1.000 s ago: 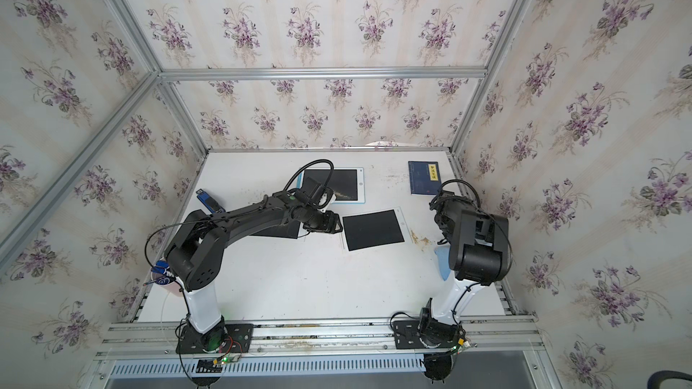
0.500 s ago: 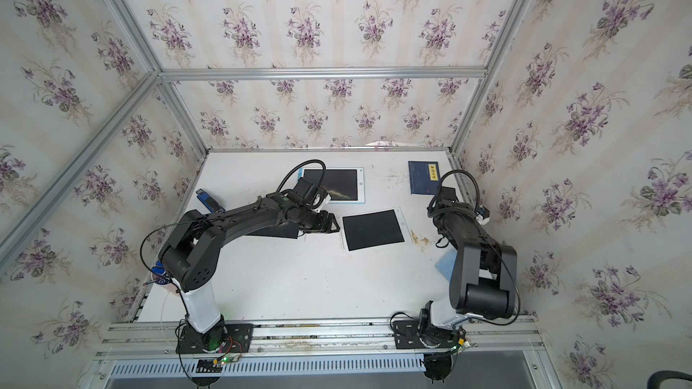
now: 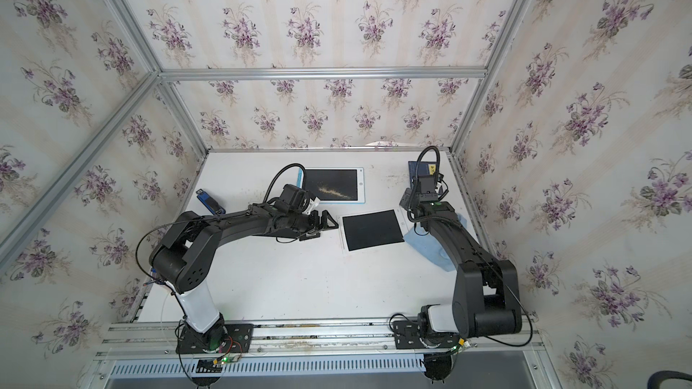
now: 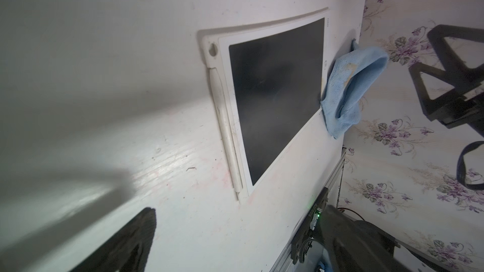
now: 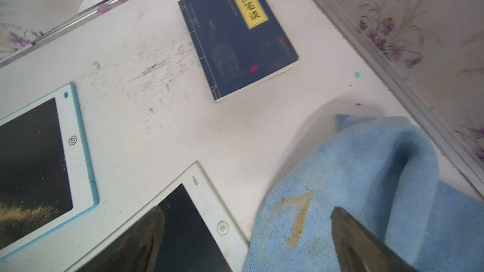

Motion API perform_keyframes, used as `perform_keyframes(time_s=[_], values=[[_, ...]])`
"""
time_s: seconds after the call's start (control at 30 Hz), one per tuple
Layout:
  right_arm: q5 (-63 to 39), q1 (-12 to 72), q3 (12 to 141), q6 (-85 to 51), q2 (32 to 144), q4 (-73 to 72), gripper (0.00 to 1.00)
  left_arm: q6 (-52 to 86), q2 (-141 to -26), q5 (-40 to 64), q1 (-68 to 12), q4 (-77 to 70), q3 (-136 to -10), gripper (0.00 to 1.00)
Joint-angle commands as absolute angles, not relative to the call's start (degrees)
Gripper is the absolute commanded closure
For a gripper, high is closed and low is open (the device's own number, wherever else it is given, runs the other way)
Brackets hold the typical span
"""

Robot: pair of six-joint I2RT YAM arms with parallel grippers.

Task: Wipe the drawing tablet
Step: Pick up the drawing tablet from the center of the board.

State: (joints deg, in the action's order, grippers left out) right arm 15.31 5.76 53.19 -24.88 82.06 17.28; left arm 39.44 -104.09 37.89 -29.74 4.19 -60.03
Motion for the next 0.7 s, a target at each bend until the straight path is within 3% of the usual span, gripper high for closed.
perform_keyframes(time_s=[0.0, 0.37, 0.67], values=[[7.0, 5.8, 55.2, -23.1, 86.4, 14.1, 0.01, 43.9, -103.5, 39.4, -29.7, -3.3, -58.6, 0.00], [-2.1, 4.7, 58.9, -24.5, 99.1, 10.2, 0.03, 50.9, -108.4, 41.6, -29.7, -7.6, -58.7, 0.00], [-6.2, 4.1, 54.3, -25.4, 99.3, 8.3, 0.05, 44.1, -111.0, 39.6, -31.0, 4.9, -64.1, 0.06]])
